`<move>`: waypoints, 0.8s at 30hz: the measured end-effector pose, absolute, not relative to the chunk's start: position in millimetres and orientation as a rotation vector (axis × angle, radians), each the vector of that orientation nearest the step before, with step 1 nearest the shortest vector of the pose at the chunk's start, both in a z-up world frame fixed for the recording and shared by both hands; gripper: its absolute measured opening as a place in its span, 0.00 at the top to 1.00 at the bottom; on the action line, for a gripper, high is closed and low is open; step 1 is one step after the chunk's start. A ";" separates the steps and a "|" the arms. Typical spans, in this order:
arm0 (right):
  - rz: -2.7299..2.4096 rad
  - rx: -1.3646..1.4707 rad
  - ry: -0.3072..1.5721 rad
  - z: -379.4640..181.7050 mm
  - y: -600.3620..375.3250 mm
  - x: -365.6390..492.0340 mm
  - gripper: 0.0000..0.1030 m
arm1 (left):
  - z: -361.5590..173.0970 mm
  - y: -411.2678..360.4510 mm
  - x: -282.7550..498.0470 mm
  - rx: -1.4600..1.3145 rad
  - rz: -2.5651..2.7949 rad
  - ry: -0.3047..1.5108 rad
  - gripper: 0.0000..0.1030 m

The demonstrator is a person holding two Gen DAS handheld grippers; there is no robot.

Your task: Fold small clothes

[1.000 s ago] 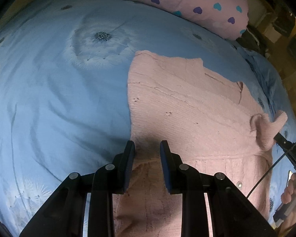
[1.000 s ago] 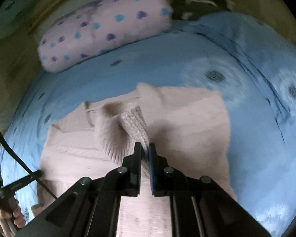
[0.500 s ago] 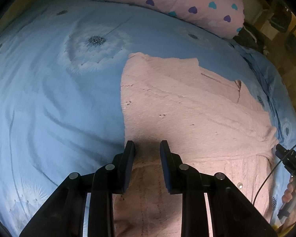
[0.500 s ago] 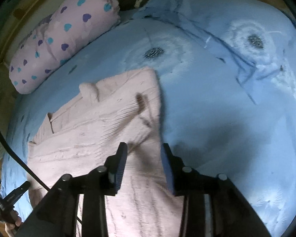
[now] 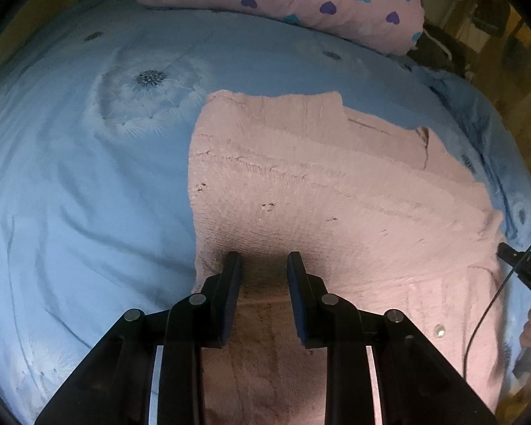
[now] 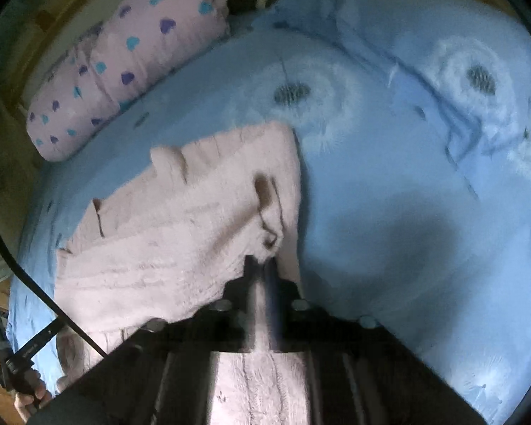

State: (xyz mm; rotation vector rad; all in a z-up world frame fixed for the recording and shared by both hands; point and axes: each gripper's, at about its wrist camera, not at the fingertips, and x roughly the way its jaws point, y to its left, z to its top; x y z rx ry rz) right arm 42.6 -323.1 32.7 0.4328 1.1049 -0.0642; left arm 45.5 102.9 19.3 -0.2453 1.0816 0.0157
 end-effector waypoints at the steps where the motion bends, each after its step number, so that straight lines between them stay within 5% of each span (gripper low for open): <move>1: -0.076 0.422 1.100 32.2 -325.1 39.2 0.96 | 18.3 102.5 45.4 -0.241 0.015 1.082 0.81; 11: -0.096 0.360 1.119 21.5 -345.7 13.8 0.98 | 15.4 101.1 42.3 -0.235 0.015 1.083 0.81; 13: -0.065 0.336 1.112 31.2 -339.4 5.6 0.88 | 20.7 102.0 35.1 -0.239 0.007 1.075 0.81; 15: -0.040 0.310 1.098 41.2 -332.0 -3.5 0.63 | 26.1 103.1 27.4 -0.245 0.003 1.067 0.81; 17: -0.017 0.264 1.074 52.8 -322.2 -14.5 0.51 | 30.0 103.2 18.8 -0.238 0.007 1.072 0.81; 24: 0.091 0.138 1.039 88.6 -286.9 -54.1 0.49 | 46.5 101.3 -17.6 -0.234 0.013 1.097 0.81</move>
